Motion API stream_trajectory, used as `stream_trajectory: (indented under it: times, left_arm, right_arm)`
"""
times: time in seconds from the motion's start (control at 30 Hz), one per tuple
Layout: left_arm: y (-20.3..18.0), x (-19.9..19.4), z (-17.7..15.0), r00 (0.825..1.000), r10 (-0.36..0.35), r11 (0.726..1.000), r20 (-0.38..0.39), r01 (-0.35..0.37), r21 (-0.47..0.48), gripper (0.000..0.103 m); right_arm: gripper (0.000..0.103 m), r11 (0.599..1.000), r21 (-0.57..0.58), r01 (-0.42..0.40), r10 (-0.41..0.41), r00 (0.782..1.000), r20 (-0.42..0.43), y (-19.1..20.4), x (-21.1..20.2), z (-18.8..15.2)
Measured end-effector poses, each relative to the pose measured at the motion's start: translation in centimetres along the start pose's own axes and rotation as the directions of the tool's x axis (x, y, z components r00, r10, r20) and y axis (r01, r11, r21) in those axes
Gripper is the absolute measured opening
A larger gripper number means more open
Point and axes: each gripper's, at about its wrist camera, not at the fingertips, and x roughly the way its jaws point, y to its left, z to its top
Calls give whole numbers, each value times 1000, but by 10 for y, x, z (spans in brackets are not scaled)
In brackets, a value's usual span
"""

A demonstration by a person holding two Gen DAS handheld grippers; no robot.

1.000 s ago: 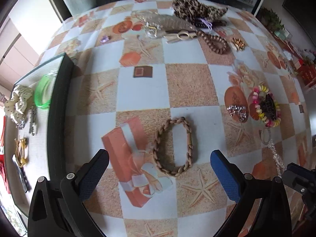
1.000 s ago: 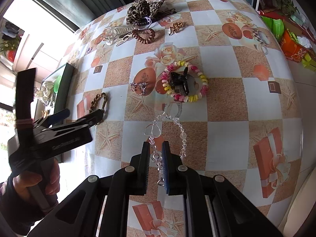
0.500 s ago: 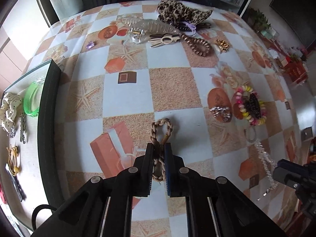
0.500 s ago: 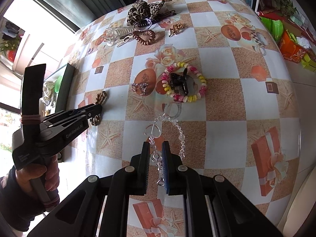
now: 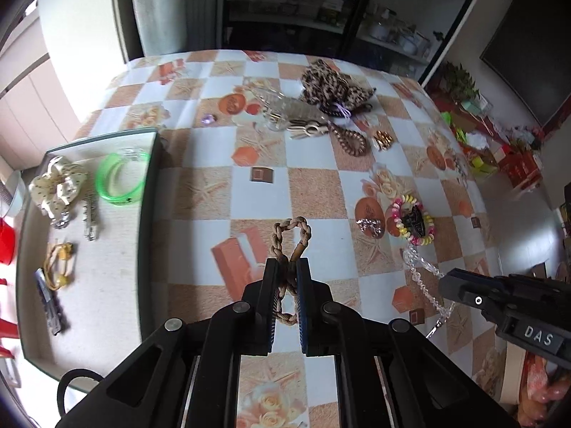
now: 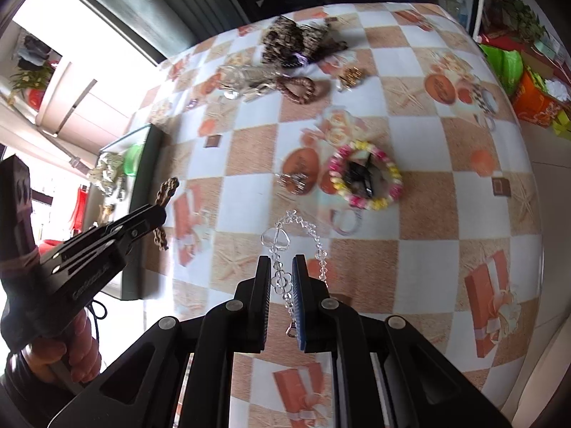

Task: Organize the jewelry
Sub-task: 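Carry the hair tie with the left tool while the right carries the bracelet to the tray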

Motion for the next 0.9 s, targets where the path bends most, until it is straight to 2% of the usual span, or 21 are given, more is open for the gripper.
stream_trajectory:
  times: [0.2, 0.37, 0.67, 0.9]
  left_arm:
    - [38, -32, -13, 999, 32, 997, 38, -30, -70, 13]
    - [83, -44, -26, 995, 88, 987, 41, -82, -141, 13]
    - [151, -41, -49, 988, 152, 960, 4, -147, -238, 13]
    - [177, -27, -57, 985, 170, 951, -26, -171, -258, 13]
  right_arm:
    - [13, 996, -76, -36, 37, 999, 9, 42, 4, 15]
    - [13, 984, -161, -82, 82, 997, -3, 91, 16, 28]
    - [13, 938, -302, -172, 167, 985, -43, 188, 53, 46]
    - [13, 910, -378, -171, 152, 985, -80, 242, 96, 51]
